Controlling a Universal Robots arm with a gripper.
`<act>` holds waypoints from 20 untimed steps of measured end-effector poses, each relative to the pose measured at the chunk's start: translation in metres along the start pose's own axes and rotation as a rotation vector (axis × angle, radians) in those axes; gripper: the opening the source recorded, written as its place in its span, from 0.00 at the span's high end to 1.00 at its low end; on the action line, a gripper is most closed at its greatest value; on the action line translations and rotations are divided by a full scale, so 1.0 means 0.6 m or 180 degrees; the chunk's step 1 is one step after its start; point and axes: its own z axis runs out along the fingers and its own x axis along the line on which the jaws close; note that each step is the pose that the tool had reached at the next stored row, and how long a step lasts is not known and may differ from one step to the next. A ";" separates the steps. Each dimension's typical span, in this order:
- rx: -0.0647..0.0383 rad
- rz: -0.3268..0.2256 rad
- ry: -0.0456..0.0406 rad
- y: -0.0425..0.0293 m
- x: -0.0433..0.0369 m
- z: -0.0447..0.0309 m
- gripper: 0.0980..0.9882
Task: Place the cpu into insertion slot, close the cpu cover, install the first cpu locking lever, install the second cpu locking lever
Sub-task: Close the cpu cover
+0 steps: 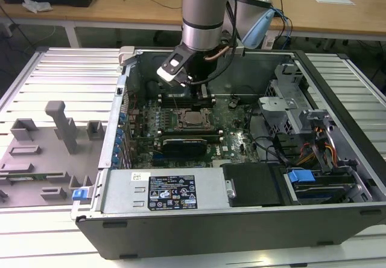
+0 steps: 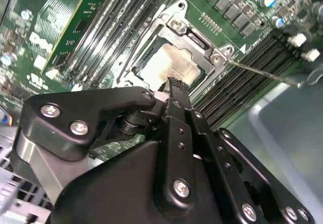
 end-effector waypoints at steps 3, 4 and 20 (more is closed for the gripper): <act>0.0000 -0.0276 0.0002 0.000 0.000 0.000 0.99; 0.0000 -0.0337 0.0003 0.000 0.000 0.000 0.99; 0.0001 -0.1544 0.0015 0.000 0.000 0.000 0.99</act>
